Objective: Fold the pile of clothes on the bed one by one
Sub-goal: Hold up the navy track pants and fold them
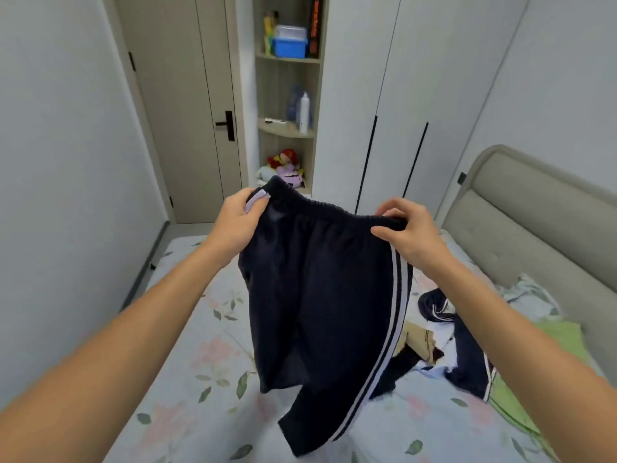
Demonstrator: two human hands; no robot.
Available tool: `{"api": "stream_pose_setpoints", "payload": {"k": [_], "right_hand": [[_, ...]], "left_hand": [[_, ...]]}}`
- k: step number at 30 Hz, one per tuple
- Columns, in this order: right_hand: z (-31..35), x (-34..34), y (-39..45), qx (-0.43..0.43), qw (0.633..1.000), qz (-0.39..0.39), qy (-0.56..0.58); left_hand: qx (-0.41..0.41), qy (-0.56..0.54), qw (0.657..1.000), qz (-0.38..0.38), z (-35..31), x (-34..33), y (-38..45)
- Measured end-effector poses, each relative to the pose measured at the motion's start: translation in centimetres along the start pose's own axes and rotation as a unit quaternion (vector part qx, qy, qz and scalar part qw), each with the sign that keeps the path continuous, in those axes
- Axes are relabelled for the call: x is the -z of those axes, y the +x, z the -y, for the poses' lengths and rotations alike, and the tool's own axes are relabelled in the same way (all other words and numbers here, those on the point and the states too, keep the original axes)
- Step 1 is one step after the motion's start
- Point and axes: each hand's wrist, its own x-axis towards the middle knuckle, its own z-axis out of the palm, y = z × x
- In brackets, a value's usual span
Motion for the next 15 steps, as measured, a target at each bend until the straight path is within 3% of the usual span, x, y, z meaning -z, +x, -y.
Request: {"api": "stream_pose_setpoints", "payload": {"k": [6, 10, 15], "right_hand": [[4.4, 2.0, 1.7, 0.080, 0.988, 0.078, -0.102], [5.6, 1.5, 1.8, 0.086, 0.938, 0.201, -0.270], [6.7, 1.8, 1.9, 0.082, 0.945, 0.194, -0.251]], "left_hand": [[0.000, 0.008, 0.998, 0.062, -3.6, 5.6, -1.0], [-0.020, -0.039, 0.998, 0.050, -4.6, 6.9, -1.4], [0.026, -0.022, 0.994, 0.108, -5.4, 7.9, -1.6]]}}
